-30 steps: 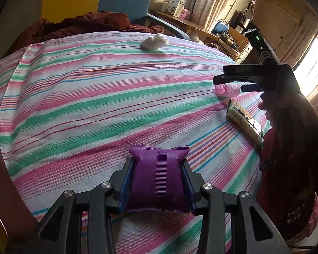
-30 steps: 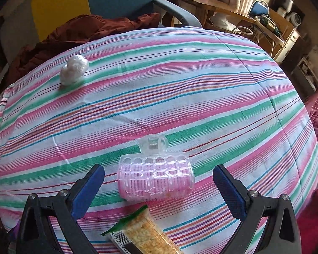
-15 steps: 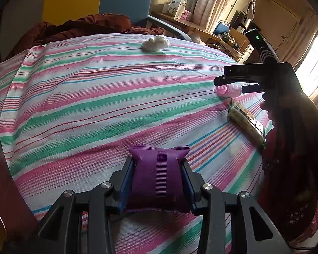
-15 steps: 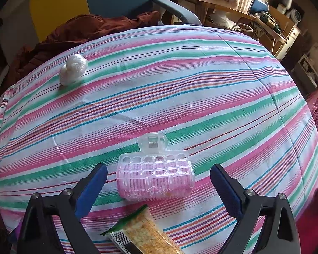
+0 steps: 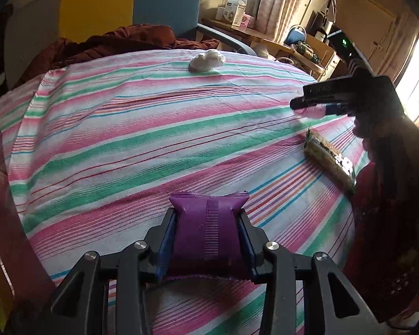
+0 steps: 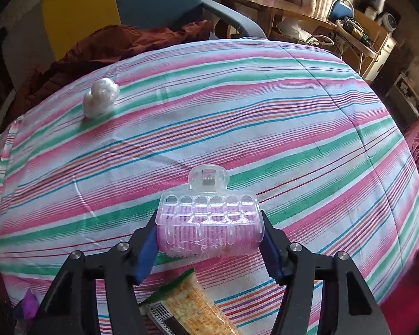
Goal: Organize objects
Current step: 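Grasp the pink hair roller with the right gripper, then carry the sachet and roller into the gold tray and release both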
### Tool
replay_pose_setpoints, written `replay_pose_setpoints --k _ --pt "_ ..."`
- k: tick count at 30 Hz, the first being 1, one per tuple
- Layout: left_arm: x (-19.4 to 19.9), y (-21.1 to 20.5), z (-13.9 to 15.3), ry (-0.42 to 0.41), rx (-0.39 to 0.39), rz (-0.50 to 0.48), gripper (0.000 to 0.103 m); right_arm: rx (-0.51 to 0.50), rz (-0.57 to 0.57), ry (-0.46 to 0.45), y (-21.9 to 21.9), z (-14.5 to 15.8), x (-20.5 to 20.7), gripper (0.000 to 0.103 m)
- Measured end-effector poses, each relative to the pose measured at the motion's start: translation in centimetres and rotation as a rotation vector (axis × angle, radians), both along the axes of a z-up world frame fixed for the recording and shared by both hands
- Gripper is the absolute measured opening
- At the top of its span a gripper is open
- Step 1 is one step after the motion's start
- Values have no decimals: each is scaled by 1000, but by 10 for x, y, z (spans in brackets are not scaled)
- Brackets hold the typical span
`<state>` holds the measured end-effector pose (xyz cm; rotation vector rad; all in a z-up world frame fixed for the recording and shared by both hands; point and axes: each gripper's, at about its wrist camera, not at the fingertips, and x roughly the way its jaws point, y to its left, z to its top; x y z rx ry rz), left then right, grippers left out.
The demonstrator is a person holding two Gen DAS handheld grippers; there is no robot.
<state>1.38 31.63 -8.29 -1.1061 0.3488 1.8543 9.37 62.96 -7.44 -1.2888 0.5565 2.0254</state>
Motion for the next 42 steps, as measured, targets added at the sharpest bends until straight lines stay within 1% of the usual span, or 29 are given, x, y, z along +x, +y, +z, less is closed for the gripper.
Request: replay_pose_setpoints --k 6,9,13,16,20,24,31,36,42 --pt "3 -8 5 46 -38 33 41 7 18 46 -3 6 -1 64" --pt "5 -14 11 78 -43 54 41 11 41 77 -9 12 -2 64" --pt "9 -25 24 121 -26 70 41 32 89 124 -20 20 -5 64" --pt "11 -30 33 151 -14 80 41 37 113 142 -25 24 -6 64" --pt "13 -38 42 166 -1 94 41 34 133 178 -29 29 -6 64" --pt "9 -50 47 161 11 119 41 41 152 197 -34 33 -6 64" --pt "-1 -80 55 136 37 178 41 49 168 180 -40 31 -8 64" --pt "-10 -110 57 112 46 234 41 57 172 156 -43 29 -9 64" --pt "-24 -159 66 96 64 326 41 60 199 123 -55 30 -13 64"
